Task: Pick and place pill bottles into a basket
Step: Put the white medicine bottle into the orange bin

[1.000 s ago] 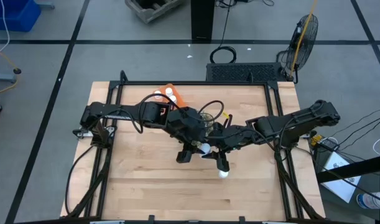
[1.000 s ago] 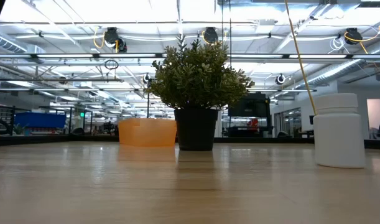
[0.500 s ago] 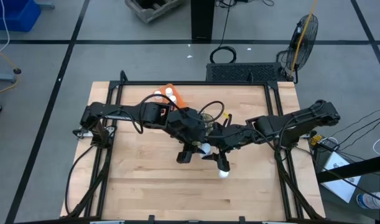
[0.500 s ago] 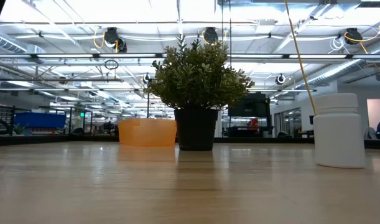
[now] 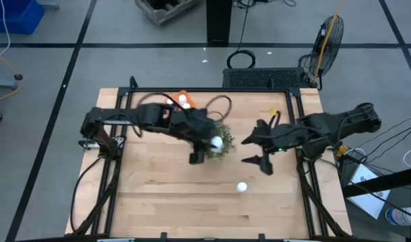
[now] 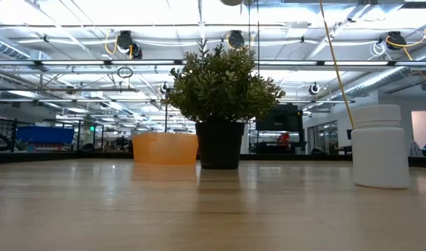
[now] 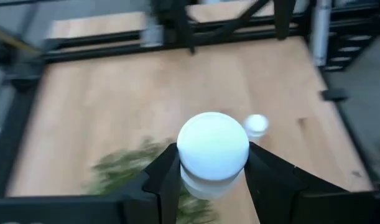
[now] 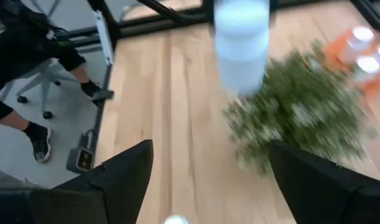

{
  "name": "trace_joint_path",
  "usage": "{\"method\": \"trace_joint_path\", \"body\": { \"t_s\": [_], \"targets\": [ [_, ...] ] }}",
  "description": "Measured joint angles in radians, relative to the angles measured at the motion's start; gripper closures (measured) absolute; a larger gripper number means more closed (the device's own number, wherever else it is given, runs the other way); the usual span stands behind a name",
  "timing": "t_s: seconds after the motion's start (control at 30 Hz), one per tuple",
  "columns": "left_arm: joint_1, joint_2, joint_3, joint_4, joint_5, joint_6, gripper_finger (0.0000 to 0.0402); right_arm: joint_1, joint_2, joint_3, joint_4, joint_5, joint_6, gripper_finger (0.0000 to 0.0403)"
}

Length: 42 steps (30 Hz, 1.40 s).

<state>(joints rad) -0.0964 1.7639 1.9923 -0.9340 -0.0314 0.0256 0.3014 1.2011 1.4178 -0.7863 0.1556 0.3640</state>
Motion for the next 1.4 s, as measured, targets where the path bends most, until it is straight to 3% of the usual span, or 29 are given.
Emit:
{"method": "trace_joint_path", "body": {
  "t_s": [0.17,0.4,0.5,0.67,0.93,1.17,1.4],
  "targets": [
    [0.054,-0.074,0.001,-0.107,-0.102,-0.001,0.0245,0.024,-0.049,-0.002,-0.081,0.001,0.046,0.0109],
    [0.194,-0.134,0.001,-0.274,-0.249,0.009,0.0245,0.098,-0.024,-0.002,-0.079,0.001,0.086,0.0129],
    [0.278,-0.128,0.000,-0.348,-0.253,0.020,0.0245,0.142,-0.011,-0.003,-0.056,0.006,0.111,0.0132],
    [0.406,-0.135,-0.068,-0.318,-0.197,0.071,0.0245,0.218,-0.010,-0.003,0.020,0.104,0.127,0.0133],
    [0.527,-0.260,-0.406,-0.040,-0.023,0.083,0.0245,0.264,-0.010,-0.003,0.024,0.161,0.174,0.0133],
    [0.510,-0.405,-0.741,0.225,-0.007,0.037,0.0245,0.254,-0.010,-0.003,0.023,0.187,0.173,0.0133],
    [0.497,-0.423,-1.011,0.462,0.014,-0.013,0.0245,0.232,-0.010,-0.004,0.040,0.186,0.187,0.0133]
  ]
}}
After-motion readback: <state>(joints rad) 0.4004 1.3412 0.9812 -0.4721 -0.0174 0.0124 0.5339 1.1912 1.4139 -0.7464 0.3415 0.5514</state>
